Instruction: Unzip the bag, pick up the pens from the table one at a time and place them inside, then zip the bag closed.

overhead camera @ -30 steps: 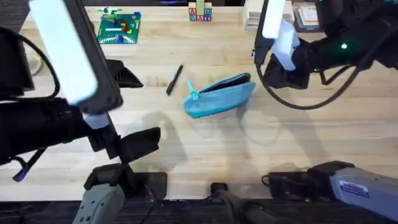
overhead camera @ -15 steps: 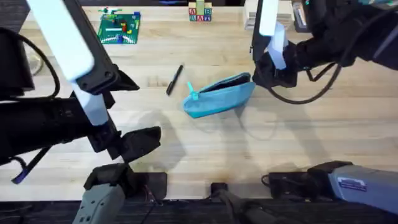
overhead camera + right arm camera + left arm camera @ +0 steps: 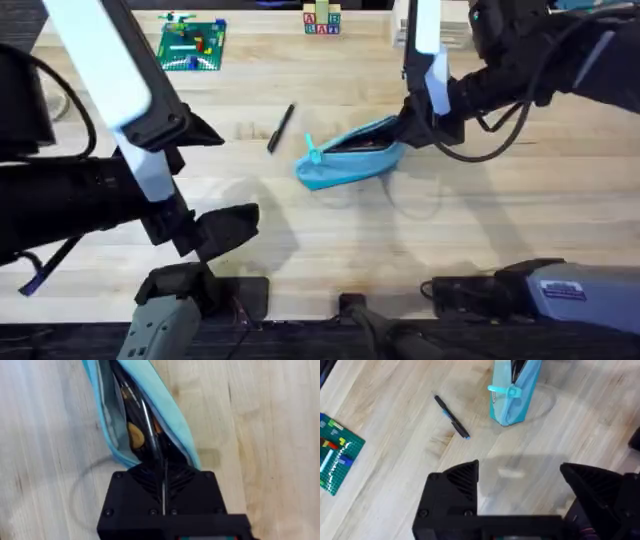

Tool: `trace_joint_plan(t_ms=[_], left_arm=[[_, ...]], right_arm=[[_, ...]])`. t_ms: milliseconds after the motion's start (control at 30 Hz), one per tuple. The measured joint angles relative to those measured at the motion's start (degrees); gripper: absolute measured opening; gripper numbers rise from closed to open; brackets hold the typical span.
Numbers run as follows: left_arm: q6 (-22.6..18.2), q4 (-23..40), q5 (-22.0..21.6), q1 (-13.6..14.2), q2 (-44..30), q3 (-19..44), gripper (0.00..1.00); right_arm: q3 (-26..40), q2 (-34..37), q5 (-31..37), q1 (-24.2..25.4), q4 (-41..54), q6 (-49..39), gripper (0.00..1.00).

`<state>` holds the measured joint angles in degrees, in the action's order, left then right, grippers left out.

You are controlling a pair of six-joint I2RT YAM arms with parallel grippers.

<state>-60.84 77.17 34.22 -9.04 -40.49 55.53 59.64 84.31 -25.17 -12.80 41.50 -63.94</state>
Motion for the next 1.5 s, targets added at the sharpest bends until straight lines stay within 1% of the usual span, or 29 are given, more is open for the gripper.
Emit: trace_joint_plan(t_ms=[467,500,533,567,600,700,733,767,867,933,1033,1067,1100,1200,1367,1500], left_arm=[[0.0,0.0,0.0,0.0,0.0,-0.02,0.995],[0.0,0.0,0.0,0.0,0.0,-0.02,0.995],[0.0,0.0,0.0,0.0,0.0,-0.02,0.995],[0.02,0.0,0.0,0.0,0.0,-0.01,0.996],[0.0,0.0,0.0,0.0,0.0,-0.02,0.996],[0.01,0.0,0.0,0.0,0.0,0.0,0.996],[0.0,0.0,0.0,0.0,0.0,-0.02,0.996],[0.0,0.0,0.0,0.0,0.0,-0.02,0.996],[0.0,0.0,0.0,0.0,0.0,-0.02,0.996],[0.0,0.0,0.0,0.0,0.0,-0.02,0.996],[0.0,0.0,0.0,0.0,0.0,-0.02,0.995],[0.02,0.0,0.0,0.0,0.0,0.0,0.995],[0.0,0.0,0.0,0.0,0.0,-0.02,0.995],[0.0,0.0,0.0,0.0,0.0,-0.02,0.995],[0.0,-0.07,0.0,0.0,0.0,-0.02,0.995],[0.02,-0.63,0.0,0.0,0.0,-0.02,0.995]], right_arm=[[0.0,3.87,-1.53,0.0,0.04,0.04,0.035],[0.0,3.87,-1.54,0.0,0.02,0.07,0.099],[0.0,3.87,-1.55,0.02,0.06,0.06,0.217],[0.0,3.88,-1.57,0.02,0.04,0.04,0.348],[0.0,3.87,-1.63,0.02,0.0,0.02,0.507],[0.0,3.88,-1.69,0.02,-0.03,0.0,0.926],[0.0,3.87,-1.74,0.02,-0.03,-0.17,0.977],[0.0,3.87,-1.86,0.0,0.0,-0.15,0.992],[0.0,3.87,-1.88,0.0,0.02,0.02,0.996],[0.0,3.35,-1.88,0.0,0.11,3.11,0.996],[0.0,1.4,-1.84,0.0,0.17,4.44,0.997],[0.0,0.22,-1.84,0.02,0.2,4.88,0.997],[0.0,-4.1,-1.86,0.02,0.26,6.36,0.996],[0.0,-8.9,-1.86,0.02,0.31,8.61,0.997],[0.0,-15.48,-1.86,0.02,0.37,13.06,0.997],[0.0,-19.71,-1.86,0.02,0.5,18.84,0.997]])
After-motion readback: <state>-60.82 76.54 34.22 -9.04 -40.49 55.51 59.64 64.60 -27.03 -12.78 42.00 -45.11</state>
